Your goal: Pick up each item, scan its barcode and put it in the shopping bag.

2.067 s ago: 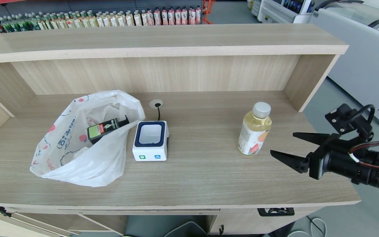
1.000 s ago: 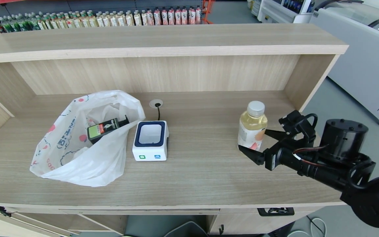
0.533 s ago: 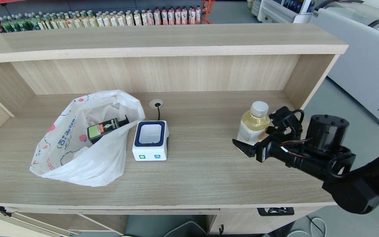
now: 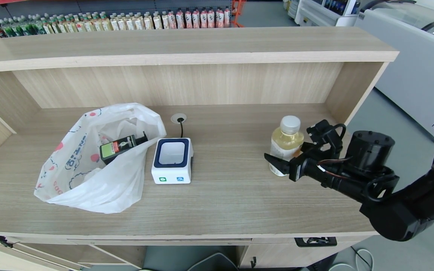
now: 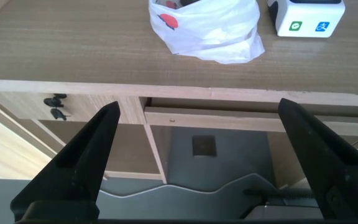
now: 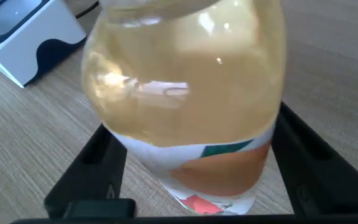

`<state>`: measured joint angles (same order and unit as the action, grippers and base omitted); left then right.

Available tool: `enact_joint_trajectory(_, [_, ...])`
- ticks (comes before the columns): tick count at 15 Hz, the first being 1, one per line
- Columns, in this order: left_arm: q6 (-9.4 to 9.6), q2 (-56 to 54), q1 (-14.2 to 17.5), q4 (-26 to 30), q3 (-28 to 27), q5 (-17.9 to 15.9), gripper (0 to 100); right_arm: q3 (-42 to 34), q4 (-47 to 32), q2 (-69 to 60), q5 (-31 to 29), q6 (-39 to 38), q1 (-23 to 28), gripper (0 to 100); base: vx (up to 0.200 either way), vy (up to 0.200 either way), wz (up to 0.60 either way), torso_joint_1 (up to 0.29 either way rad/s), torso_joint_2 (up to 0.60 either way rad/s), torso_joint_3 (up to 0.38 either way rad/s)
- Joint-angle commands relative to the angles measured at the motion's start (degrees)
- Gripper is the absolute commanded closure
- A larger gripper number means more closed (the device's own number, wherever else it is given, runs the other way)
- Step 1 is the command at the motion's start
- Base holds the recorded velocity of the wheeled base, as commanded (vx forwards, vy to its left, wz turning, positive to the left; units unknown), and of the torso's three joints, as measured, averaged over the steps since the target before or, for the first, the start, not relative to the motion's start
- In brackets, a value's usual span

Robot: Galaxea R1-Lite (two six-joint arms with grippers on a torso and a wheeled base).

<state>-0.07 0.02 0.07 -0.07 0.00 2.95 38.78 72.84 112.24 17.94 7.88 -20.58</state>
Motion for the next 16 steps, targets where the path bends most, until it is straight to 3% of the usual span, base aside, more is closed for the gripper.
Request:
enact_joint_trajectory(1, [-0.01, -0.02, 0.01, -0.01, 0.00, 0.04, 0, 0.68, 0.11, 1.05, 0.25, 0.21, 0.19, 100, 0.000, 0.000, 0.00, 0.000, 0.00, 0.000])
enact_joint_trajectory(6, [-0.01, -0.02, 0.01, -0.01, 0.00, 0.04, 0, 0.86, 0.90, 1.67, 1.04, 1.97, 0.63, 100, 0.000, 0.000, 0.00, 0.000, 0.00, 0.000])
enact_joint_trajectory(9, [-0.01, -0.02, 0.01, -0.01, 0.00, 0.04, 0, 0.68, -2.26, -5.89, 1.39, 2.06, 3.09, 100, 0.000, 0.000, 0.00, 0.000, 0.00, 0.000])
enact_joint_trajectory(11, [-0.01, -0.02, 0.01, -0.01, 0.00, 0.04, 0, 3.41, -11.84, -15.91, 3.76, -3.13, 5.20, 100, 0.000, 0.000, 0.00, 0.000, 0.00, 0.000])
enact_joint_trajectory(13, [-0.01, -0.02, 0.01, -0.01, 0.00, 0.04, 0, 13.52, -37.33, -30.41, 11.50, -14.38, 6.25, 100, 0.000, 0.000, 0.00, 0.000, 0.00, 0.000])
enact_joint_trajectory(15, [-0.01, -0.02, 0.01, -0.01, 0.00, 0.04, 0, 25.21, -58.60, -39.55, 25.47, -26.60, 5.99, 100, 0.000, 0.000, 0.00, 0.000, 0.00, 0.000])
enact_joint_trajectory(16, [-0.01, -0.02, 0.01, -0.01, 0.00, 0.04, 0, 27.93, -64.23, -41.93, 33.30, -28.79, 6.08, 100, 0.000, 0.000, 0.00, 0.000, 0.00, 0.000])
